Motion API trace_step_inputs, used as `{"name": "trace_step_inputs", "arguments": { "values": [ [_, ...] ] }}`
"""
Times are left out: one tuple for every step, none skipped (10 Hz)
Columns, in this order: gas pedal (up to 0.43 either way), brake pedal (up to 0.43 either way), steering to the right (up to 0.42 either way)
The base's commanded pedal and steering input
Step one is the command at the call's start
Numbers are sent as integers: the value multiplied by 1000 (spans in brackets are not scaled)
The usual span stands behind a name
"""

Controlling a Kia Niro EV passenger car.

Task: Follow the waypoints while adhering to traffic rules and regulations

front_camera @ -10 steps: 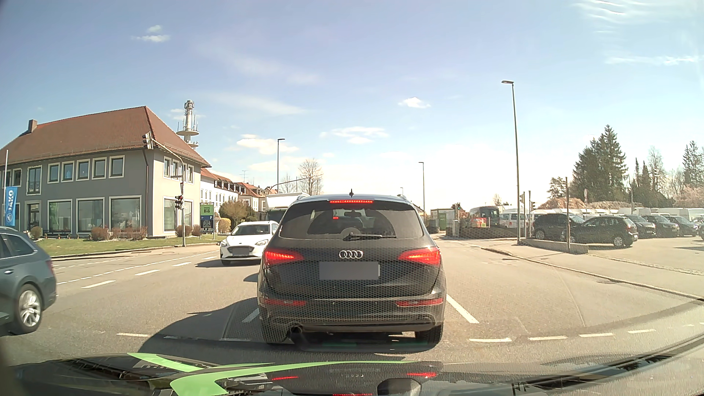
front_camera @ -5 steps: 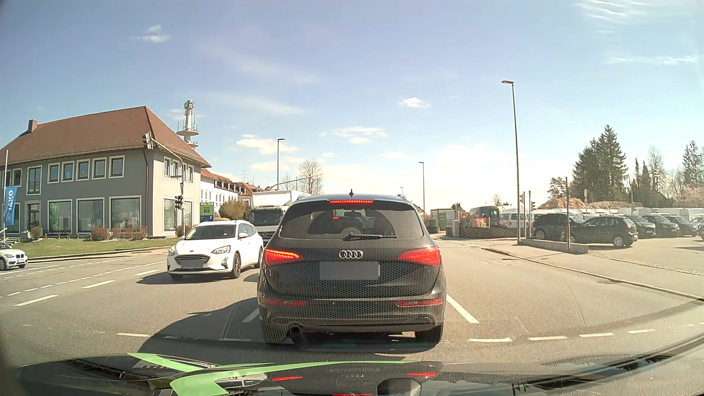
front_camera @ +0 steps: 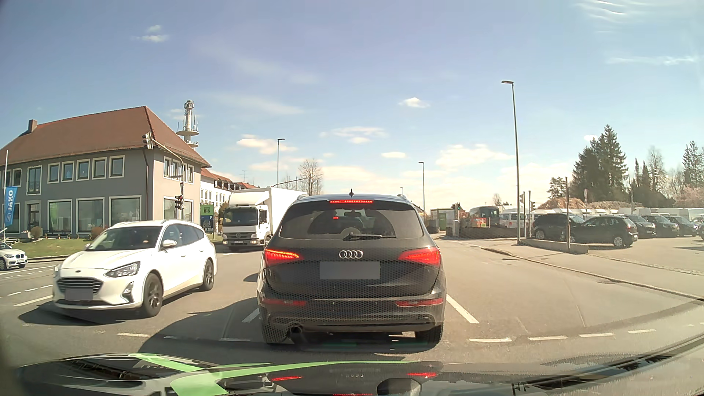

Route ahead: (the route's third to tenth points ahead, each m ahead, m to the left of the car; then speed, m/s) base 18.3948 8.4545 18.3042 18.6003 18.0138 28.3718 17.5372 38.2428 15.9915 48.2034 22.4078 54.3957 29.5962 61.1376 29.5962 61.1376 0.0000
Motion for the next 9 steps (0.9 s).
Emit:
{"name": "trace_step_inputs", "arguments": {
  "values": [
    [0,311,-1],
    [0,311,-1],
    [0,311,-1],
    [0,311,-1],
    [0,311,-1],
    [0,311,-1],
    [0,311,-1],
    [0,311,-1],
    [0,311,-1]
  ]
}}
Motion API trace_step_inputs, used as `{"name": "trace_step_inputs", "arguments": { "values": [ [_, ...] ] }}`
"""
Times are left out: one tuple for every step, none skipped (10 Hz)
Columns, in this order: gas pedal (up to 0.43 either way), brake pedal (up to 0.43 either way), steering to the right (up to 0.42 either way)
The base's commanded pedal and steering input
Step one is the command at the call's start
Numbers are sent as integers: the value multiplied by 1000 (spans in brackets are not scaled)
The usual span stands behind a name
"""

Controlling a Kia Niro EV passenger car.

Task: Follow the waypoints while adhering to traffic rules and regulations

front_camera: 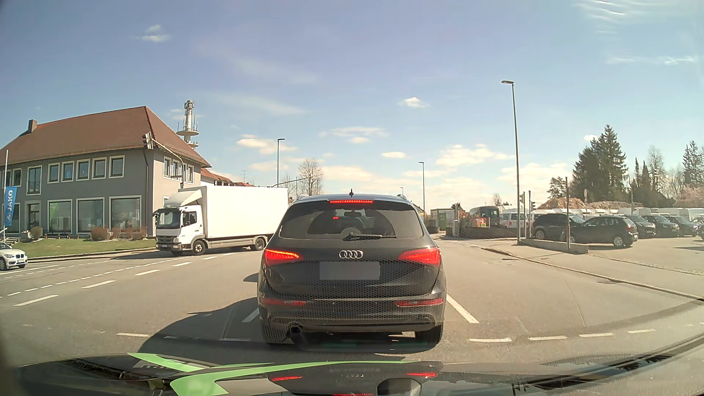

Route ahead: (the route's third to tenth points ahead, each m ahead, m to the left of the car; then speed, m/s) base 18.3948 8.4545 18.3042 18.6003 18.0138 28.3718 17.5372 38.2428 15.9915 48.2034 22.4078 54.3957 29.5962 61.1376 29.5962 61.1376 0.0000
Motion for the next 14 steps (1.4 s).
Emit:
{"name": "trace_step_inputs", "arguments": {
  "values": [
    [0,311,-1],
    [0,311,-1],
    [0,311,-1],
    [0,311,-1],
    [0,311,-1],
    [0,311,-1],
    [0,311,-1],
    [0,311,-1],
    [0,311,-1],
    [0,311,-1],
    [0,311,-1],
    [0,311,-1],
    [0,311,-1],
    [0,311,-1]
  ]
}}
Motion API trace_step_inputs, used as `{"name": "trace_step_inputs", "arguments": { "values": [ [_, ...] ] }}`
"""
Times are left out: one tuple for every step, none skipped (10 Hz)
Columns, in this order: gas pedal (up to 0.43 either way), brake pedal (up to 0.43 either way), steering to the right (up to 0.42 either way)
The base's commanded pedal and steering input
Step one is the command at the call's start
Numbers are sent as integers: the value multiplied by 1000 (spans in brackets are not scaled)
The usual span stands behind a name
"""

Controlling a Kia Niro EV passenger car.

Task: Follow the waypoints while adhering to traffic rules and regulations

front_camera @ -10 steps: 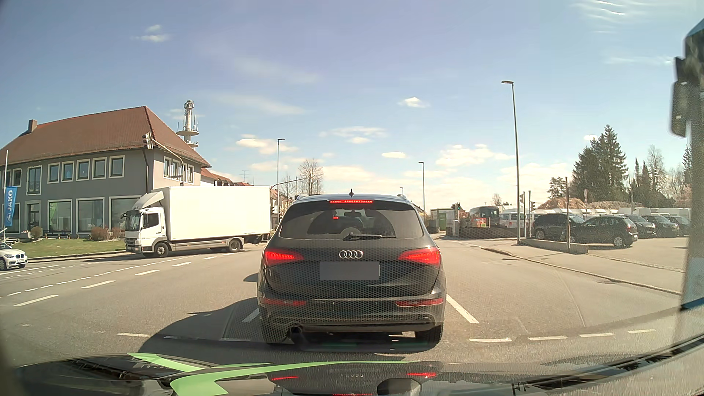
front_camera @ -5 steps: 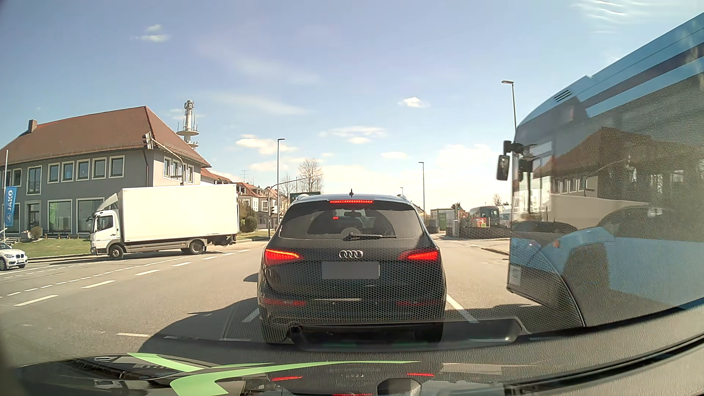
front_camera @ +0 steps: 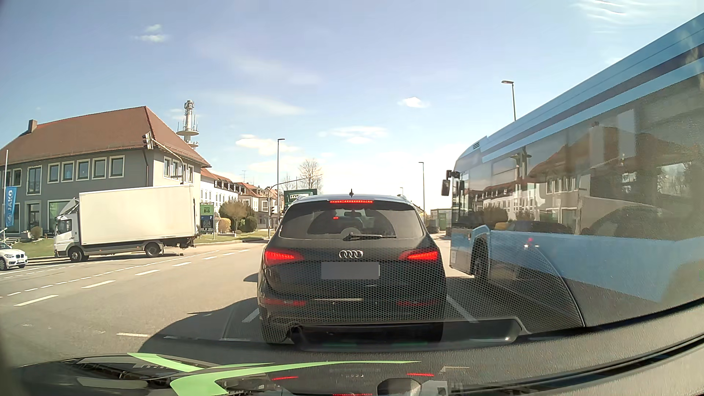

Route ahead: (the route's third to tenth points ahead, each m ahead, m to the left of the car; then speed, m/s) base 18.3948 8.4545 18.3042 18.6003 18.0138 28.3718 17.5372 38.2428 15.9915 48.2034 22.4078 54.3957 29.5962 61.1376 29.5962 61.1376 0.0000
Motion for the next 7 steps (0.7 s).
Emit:
{"name": "trace_step_inputs", "arguments": {
  "values": [
    [0,311,-1],
    [0,311,-1],
    [0,311,-1],
    [0,311,-1],
    [0,311,-1],
    [0,311,-1],
    [0,311,-1]
  ]
}}
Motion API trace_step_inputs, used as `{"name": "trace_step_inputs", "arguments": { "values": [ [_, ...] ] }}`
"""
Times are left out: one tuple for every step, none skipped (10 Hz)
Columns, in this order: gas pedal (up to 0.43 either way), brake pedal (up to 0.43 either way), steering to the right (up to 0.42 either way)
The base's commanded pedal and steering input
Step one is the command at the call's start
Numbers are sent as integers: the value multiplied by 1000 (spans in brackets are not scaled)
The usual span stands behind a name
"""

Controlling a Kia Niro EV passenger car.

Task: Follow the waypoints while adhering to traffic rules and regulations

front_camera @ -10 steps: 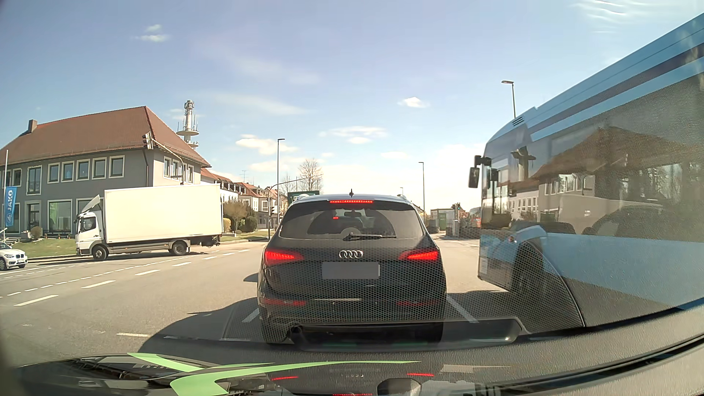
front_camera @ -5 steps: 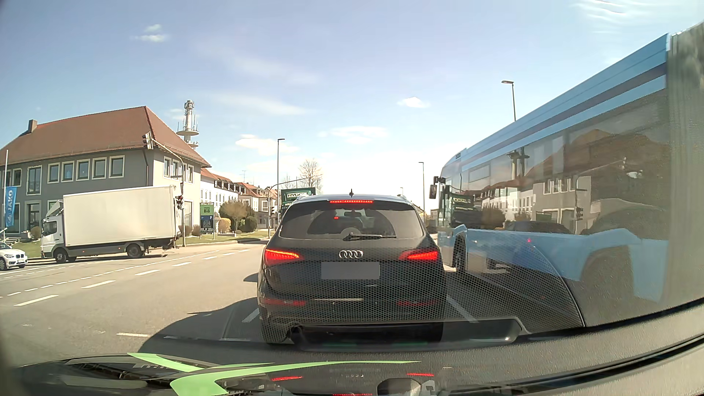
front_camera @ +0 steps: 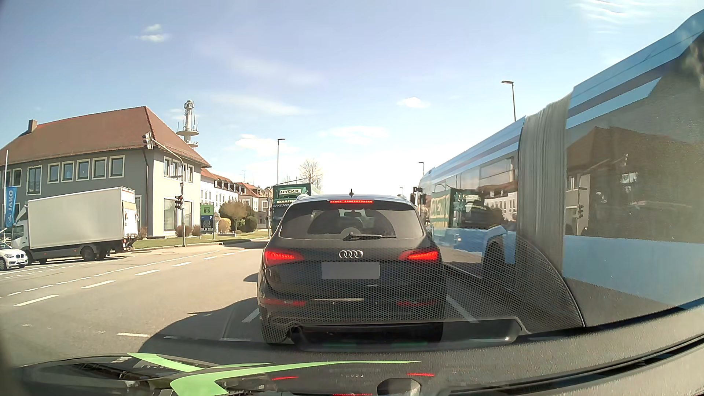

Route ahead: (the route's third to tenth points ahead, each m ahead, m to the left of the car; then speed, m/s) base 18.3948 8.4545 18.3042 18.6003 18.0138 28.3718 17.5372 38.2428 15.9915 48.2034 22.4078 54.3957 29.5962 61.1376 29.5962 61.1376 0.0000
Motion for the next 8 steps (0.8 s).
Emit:
{"name": "trace_step_inputs", "arguments": {
  "values": [
    [0,311,-1],
    [0,311,-1],
    [0,311,-1],
    [0,311,-1],
    [0,311,-1],
    [0,311,-1],
    [0,311,-1],
    [0,311,-1]
  ]
}}
